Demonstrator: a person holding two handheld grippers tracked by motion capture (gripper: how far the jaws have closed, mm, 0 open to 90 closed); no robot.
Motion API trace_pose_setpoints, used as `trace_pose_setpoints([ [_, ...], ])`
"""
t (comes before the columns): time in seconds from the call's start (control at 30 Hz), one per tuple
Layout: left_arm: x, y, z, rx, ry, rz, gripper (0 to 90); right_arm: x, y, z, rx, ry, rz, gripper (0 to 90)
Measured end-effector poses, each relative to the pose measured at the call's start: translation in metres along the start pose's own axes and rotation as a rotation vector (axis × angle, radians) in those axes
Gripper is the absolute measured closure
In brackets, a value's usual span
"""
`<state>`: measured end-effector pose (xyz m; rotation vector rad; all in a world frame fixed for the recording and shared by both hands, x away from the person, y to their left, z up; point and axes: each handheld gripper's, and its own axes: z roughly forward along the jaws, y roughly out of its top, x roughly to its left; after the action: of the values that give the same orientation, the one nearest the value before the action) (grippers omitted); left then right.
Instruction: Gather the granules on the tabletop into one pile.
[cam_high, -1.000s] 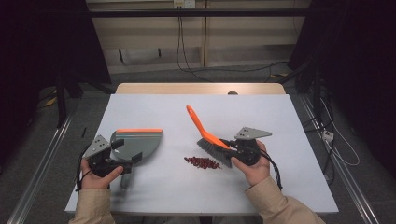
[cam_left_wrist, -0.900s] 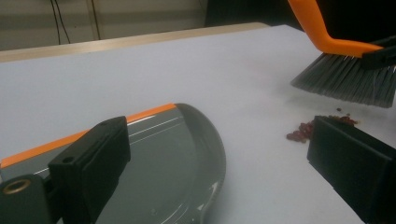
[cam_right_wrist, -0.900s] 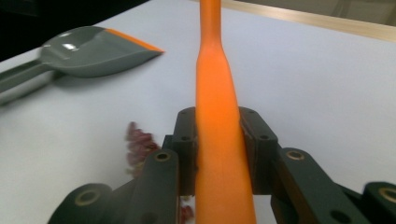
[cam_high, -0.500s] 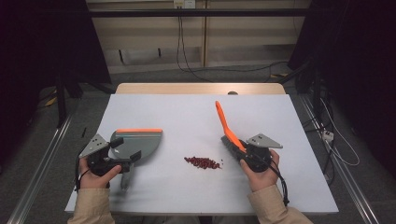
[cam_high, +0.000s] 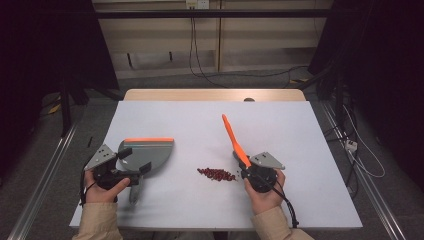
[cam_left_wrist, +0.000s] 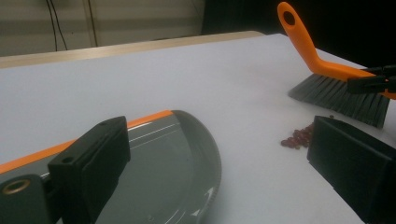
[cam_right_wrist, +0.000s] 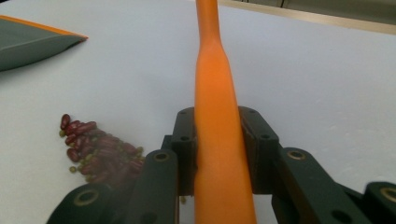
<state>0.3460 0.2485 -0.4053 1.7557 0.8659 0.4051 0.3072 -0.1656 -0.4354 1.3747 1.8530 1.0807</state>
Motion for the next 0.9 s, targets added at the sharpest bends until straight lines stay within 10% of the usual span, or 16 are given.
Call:
trace_pose_setpoints([
  [0.9, -0.002, 0.002, -0.001, 0.0, 0.005, 0.009, 5.9, 0.036, 0.002, 0.015, -0.047, 0.009, 0.116, 69.0],
])
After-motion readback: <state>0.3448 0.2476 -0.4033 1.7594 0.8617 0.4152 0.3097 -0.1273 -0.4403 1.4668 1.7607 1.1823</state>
